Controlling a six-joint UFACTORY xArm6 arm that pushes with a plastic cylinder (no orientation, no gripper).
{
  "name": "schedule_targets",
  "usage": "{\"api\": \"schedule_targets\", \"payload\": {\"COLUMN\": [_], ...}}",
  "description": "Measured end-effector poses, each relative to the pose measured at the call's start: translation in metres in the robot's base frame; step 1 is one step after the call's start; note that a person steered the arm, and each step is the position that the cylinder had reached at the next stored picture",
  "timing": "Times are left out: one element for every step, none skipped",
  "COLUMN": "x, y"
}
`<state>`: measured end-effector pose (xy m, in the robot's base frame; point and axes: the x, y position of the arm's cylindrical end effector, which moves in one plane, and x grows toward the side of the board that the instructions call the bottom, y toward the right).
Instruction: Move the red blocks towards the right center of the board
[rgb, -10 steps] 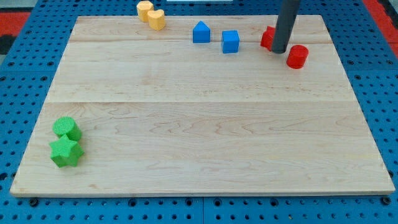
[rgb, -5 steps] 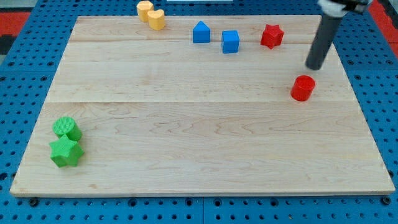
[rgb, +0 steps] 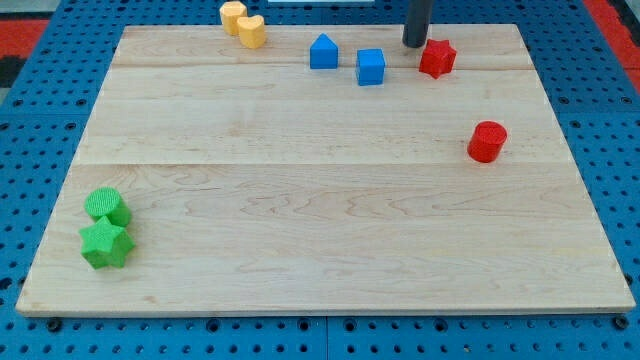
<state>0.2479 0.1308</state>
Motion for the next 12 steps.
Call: {"api": "schedule_targets", "payload": {"x": [0.049,0.042,0.016,-0.002,0.038,0.048,0.052,0.073,0.066,0.053,0.090,0.097], "y": [0.044,0.070,0.106,0.116,0.125,0.082,0.051,0.016,0.012,0.060,0.097,0.089]}}
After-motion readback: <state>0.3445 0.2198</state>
